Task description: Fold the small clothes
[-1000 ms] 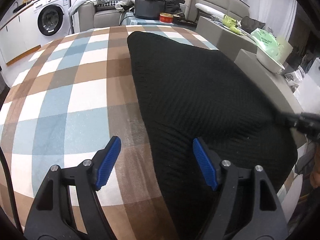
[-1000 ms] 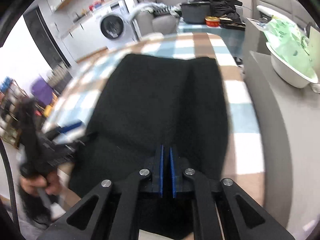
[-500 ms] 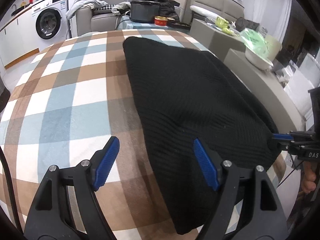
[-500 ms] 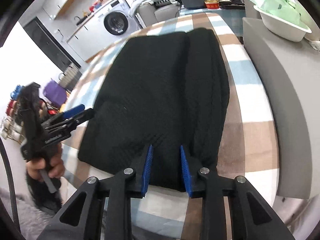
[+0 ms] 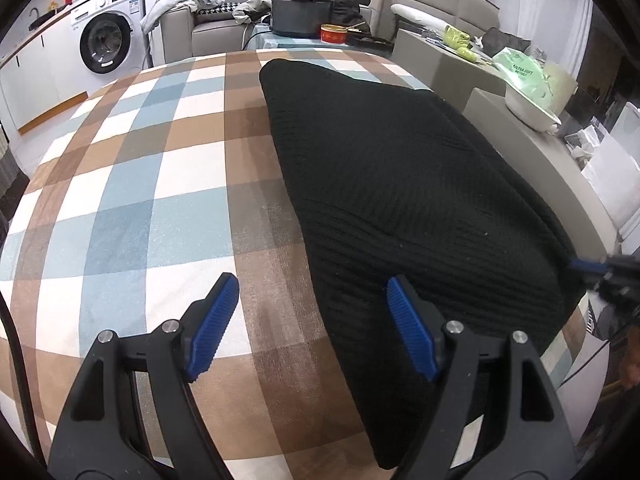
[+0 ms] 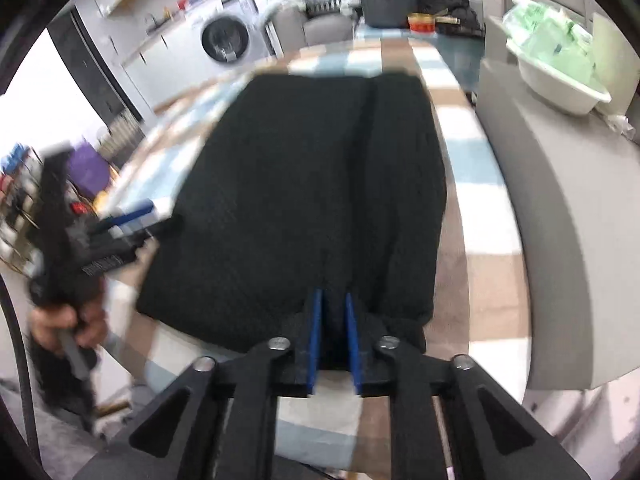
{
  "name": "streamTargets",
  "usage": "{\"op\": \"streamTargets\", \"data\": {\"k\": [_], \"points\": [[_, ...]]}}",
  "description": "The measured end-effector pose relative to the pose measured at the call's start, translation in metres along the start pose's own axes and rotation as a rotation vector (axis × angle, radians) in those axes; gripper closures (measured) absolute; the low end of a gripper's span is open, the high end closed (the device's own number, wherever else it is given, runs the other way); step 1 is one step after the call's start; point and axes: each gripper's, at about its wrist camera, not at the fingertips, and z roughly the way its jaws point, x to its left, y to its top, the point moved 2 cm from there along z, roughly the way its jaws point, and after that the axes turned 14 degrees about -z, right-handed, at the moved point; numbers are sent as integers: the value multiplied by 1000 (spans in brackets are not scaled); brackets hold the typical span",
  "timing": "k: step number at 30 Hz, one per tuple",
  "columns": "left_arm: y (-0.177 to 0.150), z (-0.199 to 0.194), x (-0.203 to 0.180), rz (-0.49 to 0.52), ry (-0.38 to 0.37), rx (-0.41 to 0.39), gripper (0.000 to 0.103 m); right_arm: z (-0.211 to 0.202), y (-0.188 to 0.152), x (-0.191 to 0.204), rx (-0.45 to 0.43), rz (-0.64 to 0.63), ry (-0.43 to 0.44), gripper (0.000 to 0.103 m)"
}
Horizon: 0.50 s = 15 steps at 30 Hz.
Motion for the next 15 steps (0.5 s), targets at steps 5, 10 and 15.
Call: {"op": "streamTargets", "data": {"k": [5,10,15], "points": [[10,12,4,-63,-38,10,29,4,12,-36,-66,136,-99,63],[20,22,1,-97,-100,27,44,34,18,-51,-17,174,-131,63],[25,28,-6,-87,-150,40,71,49,20,-51,-3,155,-136,64]]}}
